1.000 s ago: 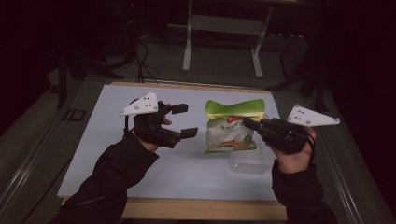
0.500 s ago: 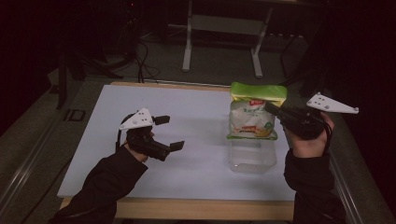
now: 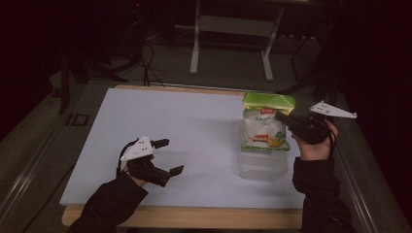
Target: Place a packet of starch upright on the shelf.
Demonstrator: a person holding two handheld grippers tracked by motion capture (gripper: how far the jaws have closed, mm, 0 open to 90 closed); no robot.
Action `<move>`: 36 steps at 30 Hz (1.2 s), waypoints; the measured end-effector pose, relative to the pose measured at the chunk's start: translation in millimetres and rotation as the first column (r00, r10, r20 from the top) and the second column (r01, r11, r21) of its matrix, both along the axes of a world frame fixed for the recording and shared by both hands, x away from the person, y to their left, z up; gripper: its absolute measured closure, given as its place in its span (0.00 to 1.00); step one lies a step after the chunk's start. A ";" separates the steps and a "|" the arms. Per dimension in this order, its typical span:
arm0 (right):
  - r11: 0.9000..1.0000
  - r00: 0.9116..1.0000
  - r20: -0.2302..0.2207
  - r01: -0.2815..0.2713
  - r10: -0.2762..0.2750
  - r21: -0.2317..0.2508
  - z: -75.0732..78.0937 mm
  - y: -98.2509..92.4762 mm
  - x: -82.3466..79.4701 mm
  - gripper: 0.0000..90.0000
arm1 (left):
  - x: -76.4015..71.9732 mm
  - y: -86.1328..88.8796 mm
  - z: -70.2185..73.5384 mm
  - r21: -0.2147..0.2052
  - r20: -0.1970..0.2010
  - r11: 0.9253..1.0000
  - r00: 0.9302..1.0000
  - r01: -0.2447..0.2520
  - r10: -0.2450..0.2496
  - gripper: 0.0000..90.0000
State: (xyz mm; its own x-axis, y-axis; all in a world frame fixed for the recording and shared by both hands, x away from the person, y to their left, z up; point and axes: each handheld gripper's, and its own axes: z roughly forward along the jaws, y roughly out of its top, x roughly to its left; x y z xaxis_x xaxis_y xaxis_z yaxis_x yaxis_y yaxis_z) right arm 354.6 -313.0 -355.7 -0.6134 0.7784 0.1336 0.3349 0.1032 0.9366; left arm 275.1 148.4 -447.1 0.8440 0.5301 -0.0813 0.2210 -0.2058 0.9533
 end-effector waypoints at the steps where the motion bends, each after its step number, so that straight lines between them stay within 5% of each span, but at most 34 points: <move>1: 1.000 1.000 -0.010 0.000 0.000 -0.002 -3.1 1.3 2.1 0.94 | -0.9 -0.1 -2.3 -0.002 -0.001 1.000 1.000 0.001 -0.001 0.00; 14: 0.999 0.997 -0.059 0.042 -0.040 0.027 -30.6 -10.3 10.5 0.94 | -3.9 1.0 -20.9 -0.020 -0.028 1.000 1.000 0.006 -0.007 0.00; 22: 0.998 0.993 -0.110 0.041 -0.037 0.037 -56.6 -5.1 14.2 0.94 | -3.6 0.3 -24.3 -0.026 -0.031 1.000 0.999 0.006 -0.007 0.00; 25: 0.997 0.993 -0.116 0.042 -0.035 0.065 -61.6 -9.7 13.3 0.94 | -2.8 2.3 -26.9 -0.031 -0.037 1.000 0.999 -0.001 0.000 0.00; 32: 0.999 0.987 -0.158 0.046 -0.041 0.026 -85.7 -18.2 10.2 0.94 | -2.4 4.3 -28.7 -0.030 -0.038 1.000 0.999 -0.010 0.009 0.00; 36: 0.997 0.984 -0.172 0.060 -0.049 0.058 -93.1 -28.0 10.4 0.94 | -2.1 4.4 -29.4 -0.027 -0.038 1.000 0.999 -0.009 0.008 0.00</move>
